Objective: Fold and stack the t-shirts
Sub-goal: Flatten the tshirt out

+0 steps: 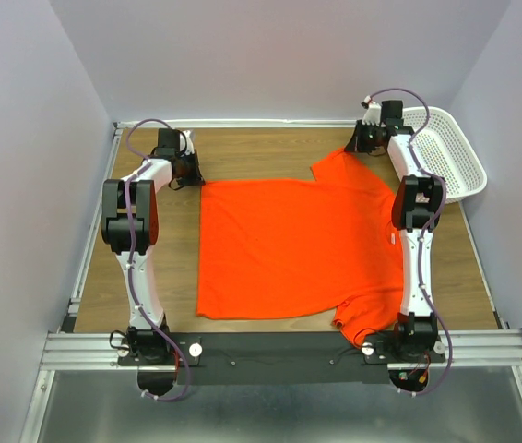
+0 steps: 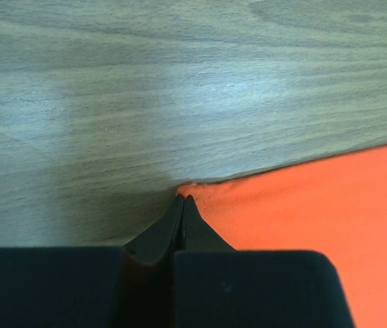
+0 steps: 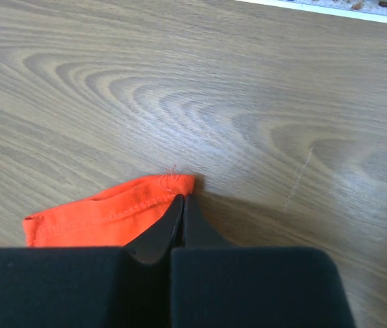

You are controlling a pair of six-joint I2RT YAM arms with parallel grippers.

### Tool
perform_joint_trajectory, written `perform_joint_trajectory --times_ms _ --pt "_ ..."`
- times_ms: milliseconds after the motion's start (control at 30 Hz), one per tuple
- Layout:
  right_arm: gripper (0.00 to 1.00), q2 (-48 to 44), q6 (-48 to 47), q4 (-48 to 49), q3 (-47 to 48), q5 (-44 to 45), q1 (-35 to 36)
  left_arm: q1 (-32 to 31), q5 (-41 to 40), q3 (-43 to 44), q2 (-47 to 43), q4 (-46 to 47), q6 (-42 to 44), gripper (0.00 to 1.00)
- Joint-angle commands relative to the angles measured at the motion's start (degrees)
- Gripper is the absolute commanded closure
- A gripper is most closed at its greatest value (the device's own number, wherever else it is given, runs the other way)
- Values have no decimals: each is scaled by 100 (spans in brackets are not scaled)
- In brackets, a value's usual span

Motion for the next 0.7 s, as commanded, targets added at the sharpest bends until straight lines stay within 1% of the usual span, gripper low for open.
perform_joint_trajectory --times_ms 0,100,233,267,300,333,367,400,433,467,500,533,567,600,633,667 --pt "100 34 -151 -27 221 -304 47 49 138 -102 -186 -111 88 100" --pt "100 -265 -151 -1 55 -524 47 49 191 -207 -449 91 53 100" --pt "100 -1143 -133 61 -463 -910 90 49 130 -374 -1212 302 -26 100" --pt "100 -1597 -107 70 -604 -964 99 49 121 -392 -1371 320 -52 100" --pt "100 -1828 -107 79 -918 -1008 108 49 112 -427 -1529 381 -114 100" --pt "100 -2074 -107 96 -1078 -1069 108 49 112 -470 -1870 408 -158 100" --pt "100 -2607 -107 114 -1254 -1113 117 49 130 -497 -2056 443 -202 100" --pt "100 -2848 -107 122 -1412 -1114 291 49 130 -645 -2258 547 -298 100" --pt "100 -3128 -98 131 -1623 -1096 336 179 138 -716 -2687 592 -334 100" --pt "99 -3349 -72 131 -1694 -1096 371 189 147 -787 -2900 636 -369 100" --pt "100 -3838 -54 123 -1730 -1079 441 216 165 -909 -3128 741 -413 100" --pt "100 -4061 -37 114 -1730 -974 468 216 182 -980 -3618 811 -500 100" --pt "100 -4263 -28 114 -1617 -912 477 233 182 -1033 -3884 882 -553 100" --pt "100 -4491 -28 96 -1485 -842 477 234 165 -1120 -4139 1048 -606 100" --pt "100 -4842 -80 35 -1162 -641 477 234 104 -1121 -4681 1102 -693 100" --pt "100 -5028 -115 -9 -933 -543 469 234 34 -1104 -4947 1224 -738 100"
